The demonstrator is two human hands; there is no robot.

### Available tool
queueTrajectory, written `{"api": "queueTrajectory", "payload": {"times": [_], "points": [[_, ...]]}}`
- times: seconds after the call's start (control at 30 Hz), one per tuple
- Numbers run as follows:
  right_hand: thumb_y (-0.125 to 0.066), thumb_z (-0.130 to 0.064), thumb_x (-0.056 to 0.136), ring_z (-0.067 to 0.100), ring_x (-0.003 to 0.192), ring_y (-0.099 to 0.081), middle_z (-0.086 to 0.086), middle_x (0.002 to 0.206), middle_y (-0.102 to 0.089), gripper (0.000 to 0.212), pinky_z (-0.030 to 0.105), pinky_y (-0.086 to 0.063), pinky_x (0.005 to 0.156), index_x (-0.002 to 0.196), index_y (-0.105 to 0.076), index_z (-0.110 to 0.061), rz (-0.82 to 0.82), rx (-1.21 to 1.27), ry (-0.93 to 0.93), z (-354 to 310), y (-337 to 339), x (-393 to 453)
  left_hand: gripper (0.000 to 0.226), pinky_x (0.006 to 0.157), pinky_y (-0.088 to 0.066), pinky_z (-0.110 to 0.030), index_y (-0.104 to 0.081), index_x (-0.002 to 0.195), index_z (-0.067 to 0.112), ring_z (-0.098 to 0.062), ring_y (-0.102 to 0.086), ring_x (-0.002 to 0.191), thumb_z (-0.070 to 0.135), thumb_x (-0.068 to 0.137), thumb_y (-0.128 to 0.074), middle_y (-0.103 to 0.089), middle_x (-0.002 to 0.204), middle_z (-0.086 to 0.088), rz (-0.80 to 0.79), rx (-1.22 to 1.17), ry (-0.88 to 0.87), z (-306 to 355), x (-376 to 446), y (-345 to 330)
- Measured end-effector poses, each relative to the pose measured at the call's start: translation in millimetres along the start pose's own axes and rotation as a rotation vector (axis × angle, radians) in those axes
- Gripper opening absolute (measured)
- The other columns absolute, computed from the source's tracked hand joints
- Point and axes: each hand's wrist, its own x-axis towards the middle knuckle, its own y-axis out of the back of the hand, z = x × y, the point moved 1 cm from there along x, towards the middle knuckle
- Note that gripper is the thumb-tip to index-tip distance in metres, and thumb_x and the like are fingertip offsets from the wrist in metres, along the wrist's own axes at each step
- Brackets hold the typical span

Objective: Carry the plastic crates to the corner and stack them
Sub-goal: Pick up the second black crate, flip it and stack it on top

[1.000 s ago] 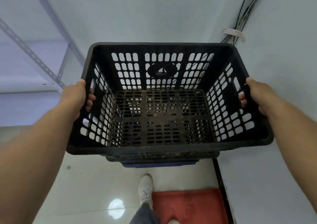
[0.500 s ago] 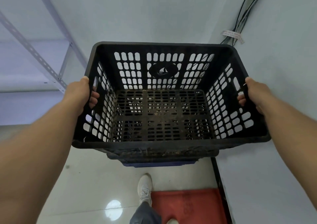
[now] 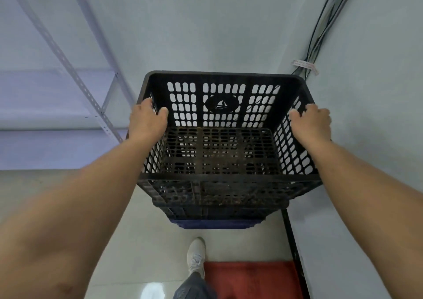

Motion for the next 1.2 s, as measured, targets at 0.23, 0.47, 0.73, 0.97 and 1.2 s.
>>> {"api": "queueTrajectory", "payload": {"times": [0.23, 0.47, 0.73, 0.97, 1.2], "points": [[-0.041, -0.039, 0.095, 0.033, 0.112, -0.053, 0.017, 0.131, -0.045, 0.046, 0.037, -0.040, 0.093, 0.125, -0.055, -0.007, 0.011, 0.193, 0.063, 3.8, 27.0, -47.2, 0.055, 0.106, -0.033, -0.040, -0.033, 0.145, 0.017, -0.022, -0.040, 0.132, 0.037, 0.095, -0.044, -0.040, 0.147, -0.008, -0.090, -0.212, -0.086, 24.0, -69.5, 6.5], [-0.045, -0.040, 0.090, 0.019, 0.098, -0.056, 0.010, 0.115, -0.061, 0.031, 0.034, -0.046, 0.087, 0.099, -0.064, -0.017, 0.049, 0.506, 0.029, 21.6, 48.4, -113.7, 0.053, 0.106, -0.034, -0.034, -0.036, 0.144, 0.024, -0.017, -0.043, 0.129, 0.039, 0.094, -0.046, -0.044, 0.144, -0.003, -0.140, -0.498, -0.077, 36.6, -141.4, 23.3], [-0.046, -0.044, 0.087, 0.022, 0.103, -0.060, 0.006, 0.108, -0.066, 0.035, 0.042, -0.048, 0.093, 0.099, -0.066, -0.019, 0.143, 0.608, -0.092, 28.9, 66.9, -205.0, 0.046, 0.107, -0.039, -0.040, -0.042, 0.139, 0.027, -0.015, -0.049, 0.121, 0.038, 0.095, -0.046, -0.050, 0.126, 0.006, -0.316, -0.629, -0.095, 23.8, -190.2, 35.0], [-0.050, -0.028, 0.093, 0.015, 0.084, -0.060, -0.006, 0.078, -0.060, 0.020, 0.028, -0.040, 0.074, 0.074, -0.056, -0.028, 0.259, 0.747, -0.194, 5.8, 71.6, -301.1, 0.043, 0.106, -0.039, -0.038, -0.044, 0.136, 0.029, -0.012, -0.050, 0.119, 0.038, 0.095, -0.046, -0.050, 0.124, 0.009, -0.509, -0.619, -0.196, -0.6, -208.8, 62.4], [-0.049, -0.038, 0.089, 0.020, 0.098, -0.065, -0.006, 0.097, -0.066, 0.015, 0.047, -0.049, 0.092, 0.078, -0.057, -0.034, 0.490, 0.737, -0.420, 45.2, 78.4, -399.7, 0.037, 0.106, -0.040, -0.039, -0.050, 0.130, 0.033, -0.012, -0.052, 0.121, 0.039, 0.093, -0.049, -0.053, 0.133, 0.004, -0.813, -0.581, -0.321, -14.7, -272.8, 50.0]]}}
